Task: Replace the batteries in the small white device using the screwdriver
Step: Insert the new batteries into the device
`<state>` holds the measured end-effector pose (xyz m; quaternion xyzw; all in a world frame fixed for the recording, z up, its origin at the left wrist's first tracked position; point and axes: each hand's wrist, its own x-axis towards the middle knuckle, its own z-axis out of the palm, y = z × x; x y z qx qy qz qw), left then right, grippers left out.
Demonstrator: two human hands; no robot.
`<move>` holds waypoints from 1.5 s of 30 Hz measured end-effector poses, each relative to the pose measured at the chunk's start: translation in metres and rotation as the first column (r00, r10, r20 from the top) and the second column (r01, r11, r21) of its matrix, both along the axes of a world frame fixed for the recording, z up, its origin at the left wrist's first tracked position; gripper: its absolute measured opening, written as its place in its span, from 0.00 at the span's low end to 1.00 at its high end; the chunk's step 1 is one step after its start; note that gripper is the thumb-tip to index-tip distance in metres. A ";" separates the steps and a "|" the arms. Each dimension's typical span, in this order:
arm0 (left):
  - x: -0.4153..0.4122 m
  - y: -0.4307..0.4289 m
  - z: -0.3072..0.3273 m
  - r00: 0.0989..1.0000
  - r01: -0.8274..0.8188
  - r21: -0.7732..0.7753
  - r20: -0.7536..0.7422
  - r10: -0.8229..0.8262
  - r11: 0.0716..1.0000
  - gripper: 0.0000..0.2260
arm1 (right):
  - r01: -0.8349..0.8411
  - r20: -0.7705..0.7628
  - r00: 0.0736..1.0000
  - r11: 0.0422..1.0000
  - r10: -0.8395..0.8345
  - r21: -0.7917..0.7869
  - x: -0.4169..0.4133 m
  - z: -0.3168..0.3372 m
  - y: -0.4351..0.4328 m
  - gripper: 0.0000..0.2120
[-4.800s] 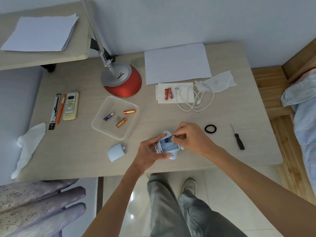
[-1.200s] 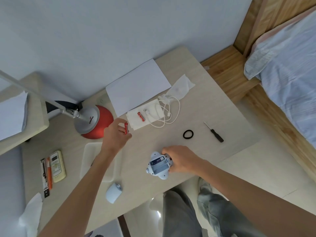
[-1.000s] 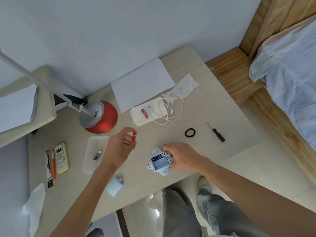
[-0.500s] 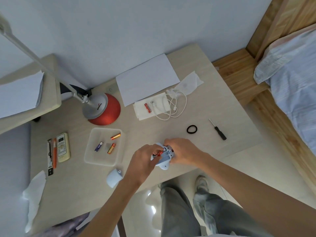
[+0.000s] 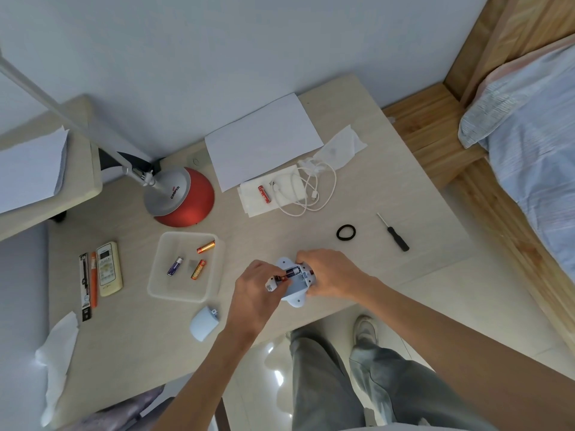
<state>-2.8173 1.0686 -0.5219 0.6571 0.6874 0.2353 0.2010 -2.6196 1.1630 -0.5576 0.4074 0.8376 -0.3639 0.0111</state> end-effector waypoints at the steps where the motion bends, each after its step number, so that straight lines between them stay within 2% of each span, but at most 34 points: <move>1: -0.001 -0.001 -0.001 0.999 0.022 0.032 -0.023 -0.022 0.999 0.09 | 0.003 0.001 1.000 1.000 -0.003 -0.004 0.000 0.000 0.000 0.20; 6: -0.011 -0.007 -0.001 0.998 0.021 0.028 -0.062 -0.019 0.999 0.10 | 0.000 0.000 1.000 1.000 0.000 -0.003 0.000 -0.001 0.000 0.22; 11: -0.013 -0.009 -0.001 0.989 0.109 0.001 -0.105 -0.108 0.994 0.08 | -0.010 0.003 1.000 1.000 0.010 0.014 -0.001 -0.002 0.000 0.22; 17: -0.009 -0.006 -0.011 0.988 0.137 0.013 -0.069 -0.136 0.990 0.09 | -0.018 0.004 1.000 1.000 0.018 0.022 0.001 -0.003 0.000 0.23; 22: -0.004 -0.002 -0.018 0.996 0.071 0.000 -0.060 -0.071 0.997 0.08 | -0.016 -0.011 1.000 0.999 0.017 0.037 0.002 -0.004 0.000 0.22; 29: -0.003 -0.005 -0.022 0.993 0.010 -0.076 -0.118 -0.019 0.997 0.08 | -0.013 -0.032 0.999 0.999 0.014 0.037 0.000 -0.004 -0.003 0.23; 35: 0.001 -0.007 -0.026 0.992 -0.029 -0.071 -0.127 0.020 0.997 0.07 | -0.016 -0.031 0.999 0.999 0.017 0.041 0.000 -0.005 -0.004 0.23; 42: 0.004 -0.009 -0.025 0.991 -0.060 -0.103 -0.123 0.047 0.993 0.09 | -0.033 -0.013 0.999 0.998 0.034 0.058 0.000 -0.006 -0.002 0.23; 45: 0.004 -0.009 -0.012 0.987 -0.089 -0.107 -0.142 0.073 0.990 0.14 | -0.038 0.017 0.999 0.998 0.037 0.058 -0.001 -0.005 -0.003 0.22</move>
